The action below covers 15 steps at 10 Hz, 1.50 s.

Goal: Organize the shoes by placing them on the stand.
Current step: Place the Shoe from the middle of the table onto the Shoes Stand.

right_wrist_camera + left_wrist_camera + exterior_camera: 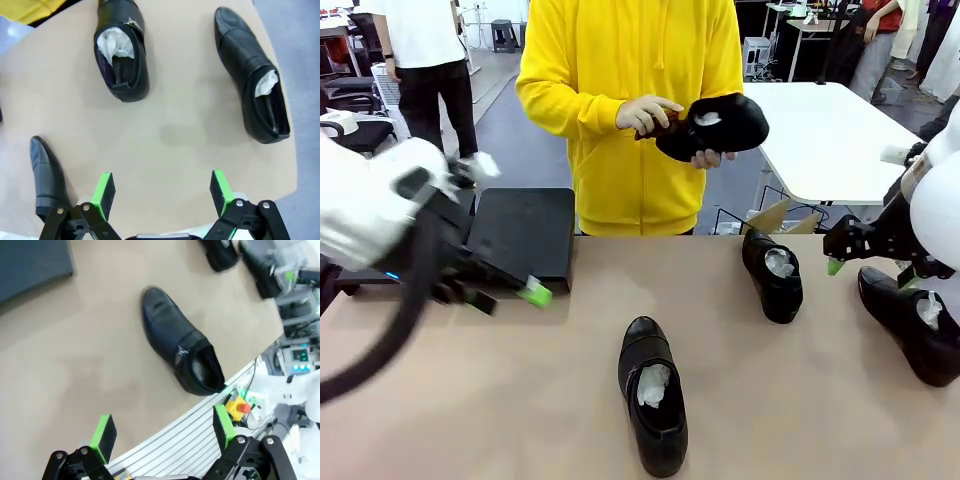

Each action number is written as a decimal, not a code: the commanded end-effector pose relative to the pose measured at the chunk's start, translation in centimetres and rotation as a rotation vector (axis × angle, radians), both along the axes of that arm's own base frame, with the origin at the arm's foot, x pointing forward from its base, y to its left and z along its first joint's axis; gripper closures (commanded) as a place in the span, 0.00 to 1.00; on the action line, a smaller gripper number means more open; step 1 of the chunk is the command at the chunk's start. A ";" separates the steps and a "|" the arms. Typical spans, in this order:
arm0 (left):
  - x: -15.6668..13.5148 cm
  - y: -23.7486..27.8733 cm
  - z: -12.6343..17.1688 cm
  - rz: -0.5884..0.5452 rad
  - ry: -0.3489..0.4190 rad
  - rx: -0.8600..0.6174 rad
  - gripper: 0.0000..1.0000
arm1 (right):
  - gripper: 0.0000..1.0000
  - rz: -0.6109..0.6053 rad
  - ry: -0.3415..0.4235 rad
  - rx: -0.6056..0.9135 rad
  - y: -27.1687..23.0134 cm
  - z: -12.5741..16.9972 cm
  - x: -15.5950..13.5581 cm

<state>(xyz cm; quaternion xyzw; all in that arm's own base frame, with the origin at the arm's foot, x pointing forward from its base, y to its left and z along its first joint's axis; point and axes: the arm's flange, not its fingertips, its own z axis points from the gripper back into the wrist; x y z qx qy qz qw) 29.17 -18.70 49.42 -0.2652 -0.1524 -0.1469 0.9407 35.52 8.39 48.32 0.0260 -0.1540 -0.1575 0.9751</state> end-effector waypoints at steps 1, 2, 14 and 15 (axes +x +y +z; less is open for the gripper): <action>-2.0 -8.2 -2.5 0.034 -0.034 0.058 0.00 | 0.00 0.002 -0.003 -0.003 0.0 -0.1 0.0; -2.4 -11.6 -2.9 0.086 0.021 0.050 0.00 | 0.00 0.002 -0.003 -0.003 0.0 -0.1 0.0; -0.7 -27.5 -10.7 0.282 0.257 0.252 0.00 | 0.00 0.002 -0.003 -0.003 0.0 -0.1 0.0; -0.4 -27.9 -11.8 0.305 0.226 0.282 0.00 | 0.00 0.002 -0.003 -0.003 0.0 -0.1 0.0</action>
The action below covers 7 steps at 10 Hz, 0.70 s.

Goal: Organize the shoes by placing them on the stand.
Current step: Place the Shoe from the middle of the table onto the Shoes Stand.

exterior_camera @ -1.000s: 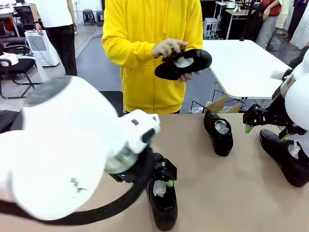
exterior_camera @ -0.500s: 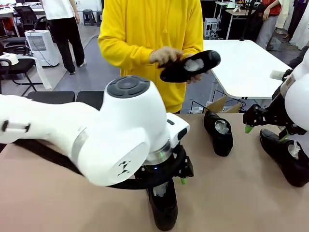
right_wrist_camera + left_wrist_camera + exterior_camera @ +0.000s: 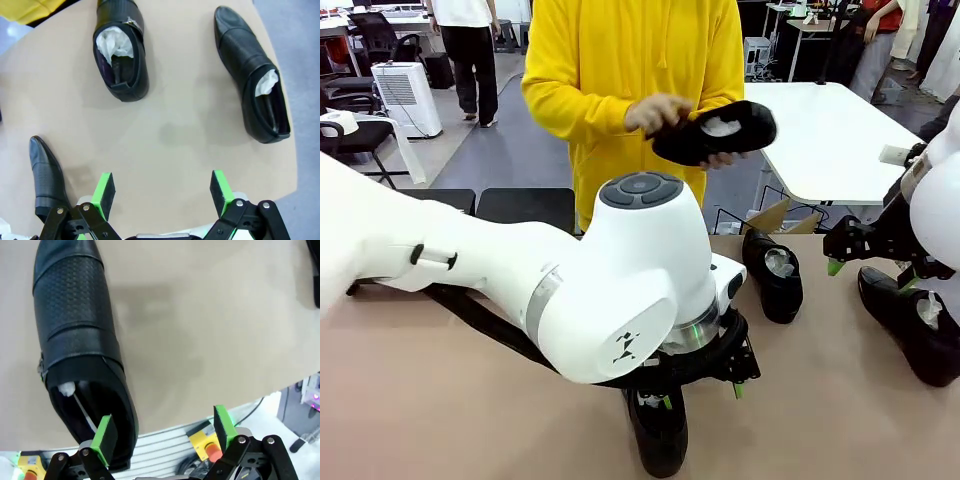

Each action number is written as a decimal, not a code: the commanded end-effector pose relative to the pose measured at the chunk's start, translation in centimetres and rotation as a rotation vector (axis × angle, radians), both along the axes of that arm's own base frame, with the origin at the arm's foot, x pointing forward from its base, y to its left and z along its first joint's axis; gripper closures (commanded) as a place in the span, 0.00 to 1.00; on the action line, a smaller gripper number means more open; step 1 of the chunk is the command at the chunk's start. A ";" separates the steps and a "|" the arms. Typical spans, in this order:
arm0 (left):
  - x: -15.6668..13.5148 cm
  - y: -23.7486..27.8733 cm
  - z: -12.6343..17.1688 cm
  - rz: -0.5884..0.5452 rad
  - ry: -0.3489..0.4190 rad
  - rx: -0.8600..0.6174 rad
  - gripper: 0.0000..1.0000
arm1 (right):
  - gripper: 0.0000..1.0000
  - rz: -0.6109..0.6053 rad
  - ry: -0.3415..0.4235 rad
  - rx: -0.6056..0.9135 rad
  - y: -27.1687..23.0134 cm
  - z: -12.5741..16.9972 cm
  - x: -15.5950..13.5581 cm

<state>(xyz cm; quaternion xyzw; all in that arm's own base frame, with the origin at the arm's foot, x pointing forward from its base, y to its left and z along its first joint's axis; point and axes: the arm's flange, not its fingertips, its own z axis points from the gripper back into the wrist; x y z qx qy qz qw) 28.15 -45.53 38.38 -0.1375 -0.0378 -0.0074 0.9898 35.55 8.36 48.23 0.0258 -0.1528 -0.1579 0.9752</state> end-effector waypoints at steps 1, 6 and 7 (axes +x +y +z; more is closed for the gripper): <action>0.9 -1.3 -1.4 0.058 -0.066 0.058 0.00 | 0.00 0.003 -0.006 -0.004 0.0 0.0 0.0; 1.9 -1.7 -3.6 0.119 -0.076 0.111 0.00 | 0.00 0.003 -0.006 -0.004 0.0 0.0 0.0; 1.9 -1.8 -3.5 0.101 -0.082 0.118 0.04 | 0.00 0.003 -0.006 -0.004 0.0 0.0 0.0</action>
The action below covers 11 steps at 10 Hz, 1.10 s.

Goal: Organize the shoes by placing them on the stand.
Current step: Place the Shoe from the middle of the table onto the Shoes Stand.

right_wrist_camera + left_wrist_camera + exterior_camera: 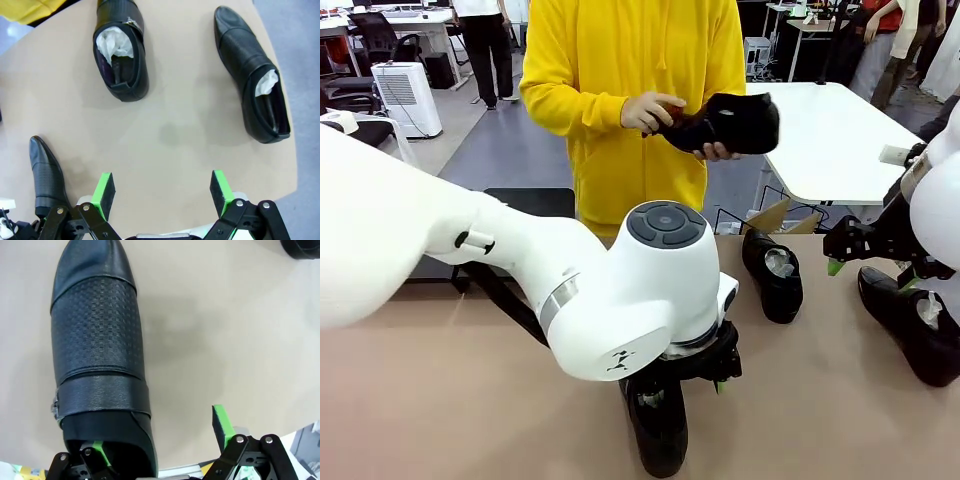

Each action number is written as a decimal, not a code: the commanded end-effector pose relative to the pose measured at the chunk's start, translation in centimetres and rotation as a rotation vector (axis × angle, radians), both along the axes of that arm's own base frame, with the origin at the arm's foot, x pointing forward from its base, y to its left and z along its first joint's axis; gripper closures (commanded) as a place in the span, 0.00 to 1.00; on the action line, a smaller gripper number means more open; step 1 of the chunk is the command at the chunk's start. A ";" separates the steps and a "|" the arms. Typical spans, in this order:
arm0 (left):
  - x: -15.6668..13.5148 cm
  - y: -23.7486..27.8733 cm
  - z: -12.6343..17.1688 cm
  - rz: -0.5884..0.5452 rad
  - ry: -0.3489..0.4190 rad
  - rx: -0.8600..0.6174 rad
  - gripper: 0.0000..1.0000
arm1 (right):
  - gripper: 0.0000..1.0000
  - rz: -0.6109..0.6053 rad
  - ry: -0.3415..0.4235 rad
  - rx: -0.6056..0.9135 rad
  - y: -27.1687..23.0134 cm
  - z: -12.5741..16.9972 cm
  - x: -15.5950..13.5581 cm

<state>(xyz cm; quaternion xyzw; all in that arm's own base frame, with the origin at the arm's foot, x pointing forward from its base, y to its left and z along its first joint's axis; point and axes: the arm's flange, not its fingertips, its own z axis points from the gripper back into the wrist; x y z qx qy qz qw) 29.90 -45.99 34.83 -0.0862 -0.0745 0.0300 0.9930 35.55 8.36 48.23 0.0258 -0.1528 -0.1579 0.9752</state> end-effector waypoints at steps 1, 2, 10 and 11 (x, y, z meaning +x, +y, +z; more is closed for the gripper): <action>0.2 -1.3 -0.2 0.025 -0.017 0.049 0.12 | 0.00 0.003 -0.006 -0.004 0.0 0.0 0.0; 0.2 -1.3 -0.5 0.029 -0.003 0.057 0.20 | 0.00 0.003 -0.006 -0.004 0.0 0.0 0.0; 0.3 -1.0 -0.2 0.024 -0.006 0.102 0.85 | 0.00 0.003 -0.006 -0.004 0.0 0.0 0.0; 0.4 -0.8 0.0 0.017 -0.010 0.107 0.94 | 0.00 0.003 -0.006 -0.004 0.0 0.0 0.0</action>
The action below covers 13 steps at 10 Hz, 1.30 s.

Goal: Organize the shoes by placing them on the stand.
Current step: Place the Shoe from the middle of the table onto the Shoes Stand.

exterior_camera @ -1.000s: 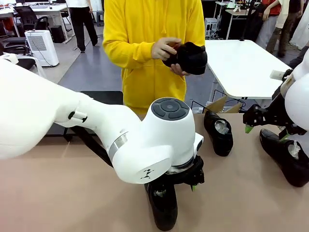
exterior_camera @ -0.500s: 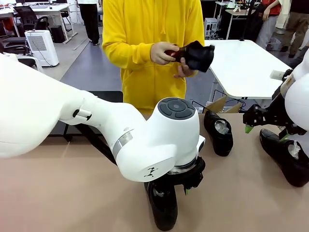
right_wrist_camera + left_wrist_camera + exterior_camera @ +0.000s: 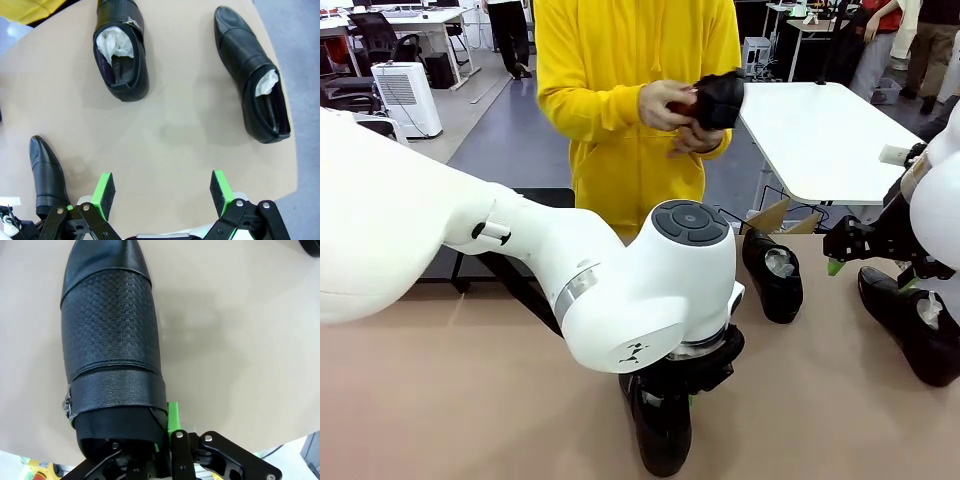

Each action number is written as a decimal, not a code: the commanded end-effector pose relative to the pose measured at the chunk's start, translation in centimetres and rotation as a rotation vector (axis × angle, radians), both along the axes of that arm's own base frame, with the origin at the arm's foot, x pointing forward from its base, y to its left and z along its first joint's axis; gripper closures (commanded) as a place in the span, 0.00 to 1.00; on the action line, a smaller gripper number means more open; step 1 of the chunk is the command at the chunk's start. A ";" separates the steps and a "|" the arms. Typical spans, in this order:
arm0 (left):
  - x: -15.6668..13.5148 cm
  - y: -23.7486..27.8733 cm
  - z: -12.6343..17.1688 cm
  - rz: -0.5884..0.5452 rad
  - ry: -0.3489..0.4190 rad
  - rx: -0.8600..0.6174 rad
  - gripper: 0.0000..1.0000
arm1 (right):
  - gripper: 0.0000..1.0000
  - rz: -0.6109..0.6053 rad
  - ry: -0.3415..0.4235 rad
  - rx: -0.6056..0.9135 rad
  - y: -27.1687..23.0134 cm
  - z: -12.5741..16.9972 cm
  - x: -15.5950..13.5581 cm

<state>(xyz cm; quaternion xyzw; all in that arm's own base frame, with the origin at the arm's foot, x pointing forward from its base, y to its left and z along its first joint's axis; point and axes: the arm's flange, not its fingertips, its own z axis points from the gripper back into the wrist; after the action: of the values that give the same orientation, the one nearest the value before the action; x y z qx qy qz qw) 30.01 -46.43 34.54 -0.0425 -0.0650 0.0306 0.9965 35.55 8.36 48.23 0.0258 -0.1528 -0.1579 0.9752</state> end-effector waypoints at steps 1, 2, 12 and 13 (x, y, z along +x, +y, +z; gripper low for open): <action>0.3 -0.2 0.4 0.004 -0.029 0.024 1.00 | 0.00 0.003 -0.006 -0.004 0.0 0.0 0.0; 0.4 -0.1 0.4 0.002 -0.026 0.027 1.00 | 0.00 0.003 -0.006 -0.004 0.0 0.0 0.0; 2.5 19.5 14.0 -0.277 -0.488 0.261 1.00 | 0.00 0.003 -0.006 -0.004 0.0 0.0 0.0; 3.5 21.8 14.9 -0.303 -0.538 0.274 1.00 | 0.00 0.003 -0.006 -0.004 0.0 0.0 0.0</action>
<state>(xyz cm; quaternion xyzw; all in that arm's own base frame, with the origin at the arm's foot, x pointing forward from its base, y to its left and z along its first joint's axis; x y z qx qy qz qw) 32.28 -25.83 50.10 0.0808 -0.2799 -0.1308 0.9476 35.55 8.34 48.21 0.0258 -0.1525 -0.1581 0.9752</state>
